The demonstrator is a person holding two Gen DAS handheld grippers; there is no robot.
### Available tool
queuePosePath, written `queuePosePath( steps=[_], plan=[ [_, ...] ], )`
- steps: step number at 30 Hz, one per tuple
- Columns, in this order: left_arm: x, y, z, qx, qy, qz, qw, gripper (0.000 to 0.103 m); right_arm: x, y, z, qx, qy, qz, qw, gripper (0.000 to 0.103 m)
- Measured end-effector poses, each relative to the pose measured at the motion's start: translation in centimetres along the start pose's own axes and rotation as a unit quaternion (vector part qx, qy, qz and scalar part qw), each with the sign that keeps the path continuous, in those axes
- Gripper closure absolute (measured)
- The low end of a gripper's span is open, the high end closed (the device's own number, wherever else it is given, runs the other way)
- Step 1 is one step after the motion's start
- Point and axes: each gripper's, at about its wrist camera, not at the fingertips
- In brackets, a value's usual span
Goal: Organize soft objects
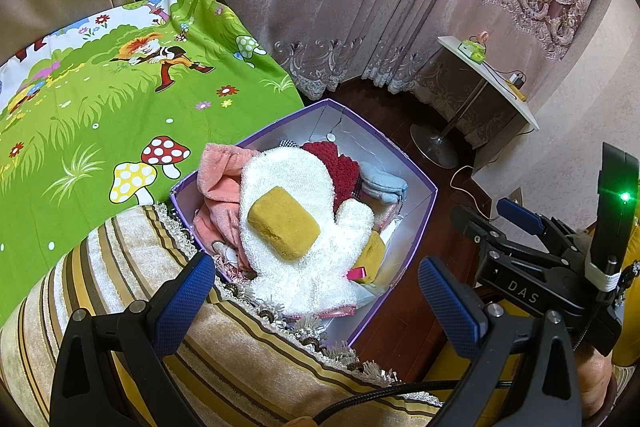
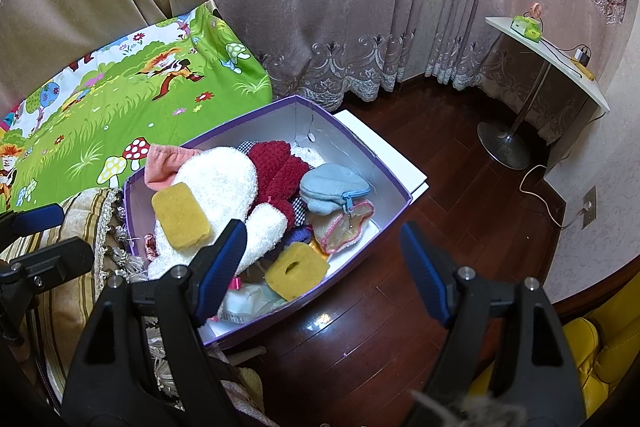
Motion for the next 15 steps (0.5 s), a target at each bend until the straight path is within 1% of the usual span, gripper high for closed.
queuePosePath(
  steps=[15],
  plan=[
    [-0.05,0.01,0.05,-0.001,0.000,-0.001,1.0000,0.000,-0.12,-0.08,0.06,0.000,-0.003,-0.002,1.000,0.022]
  ],
)
Point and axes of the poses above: each gripper's, at about its wrist camera, not at the fingertips, and z roughly the way its jaws point, x to its right, y to its underside, and after that the axes turned 10 degrees about z, right-handed
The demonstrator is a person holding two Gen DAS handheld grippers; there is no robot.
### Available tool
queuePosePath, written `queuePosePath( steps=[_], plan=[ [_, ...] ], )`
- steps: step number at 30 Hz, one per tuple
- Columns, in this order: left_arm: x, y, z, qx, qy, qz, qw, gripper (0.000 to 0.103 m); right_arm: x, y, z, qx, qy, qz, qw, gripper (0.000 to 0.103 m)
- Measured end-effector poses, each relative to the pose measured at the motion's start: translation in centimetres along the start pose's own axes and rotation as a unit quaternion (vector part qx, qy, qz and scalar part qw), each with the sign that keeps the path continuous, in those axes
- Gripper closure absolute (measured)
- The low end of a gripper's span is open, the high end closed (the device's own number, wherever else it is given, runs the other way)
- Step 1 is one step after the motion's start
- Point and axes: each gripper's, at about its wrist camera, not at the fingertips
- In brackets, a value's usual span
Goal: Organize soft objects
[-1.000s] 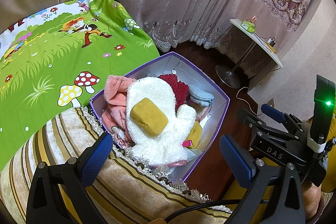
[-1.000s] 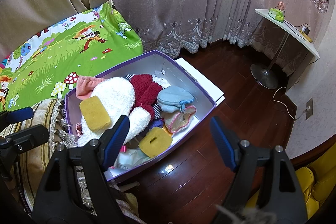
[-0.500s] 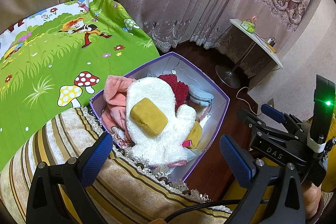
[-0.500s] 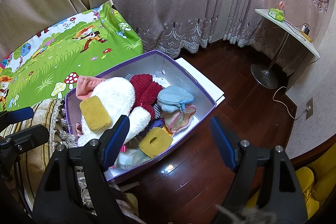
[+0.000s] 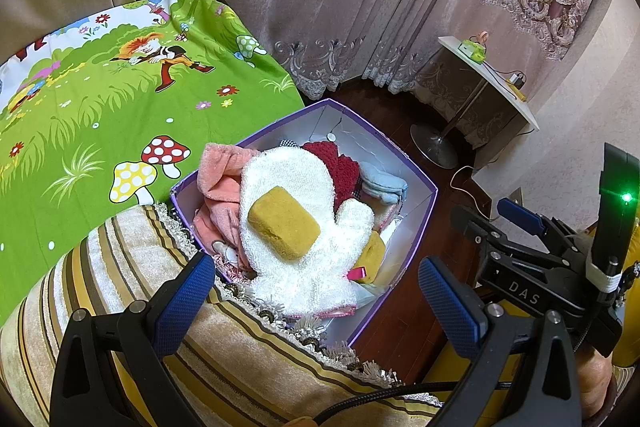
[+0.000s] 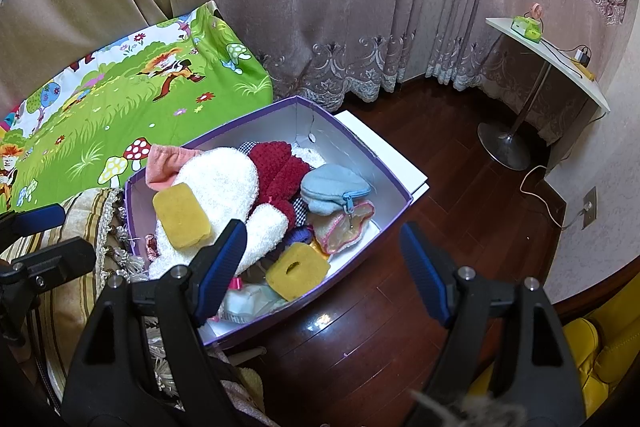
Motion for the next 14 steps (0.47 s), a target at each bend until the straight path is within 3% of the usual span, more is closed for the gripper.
queuePosePath(
  steps=[12,14],
  plan=[
    [-0.17,-0.19,0.26,0.002,-0.010,-0.007,0.9999,0.000,-0.05,-0.09,0.12,-0.001,-0.001,-0.002,1.000,0.022],
    [-0.03,-0.20,0.50,-0.004,0.002,-0.002,1.0000,0.000,0.06,-0.10,0.15,-0.001,-0.002,-0.002,1.000,0.022]
  ],
)
Point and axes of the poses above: each gripper's, at about its wrist camera, not at the fingertips, and z roughly the way its jaws point, x to its right, y to its underside, and after that the axes turned 10 degrees about z, right-handed
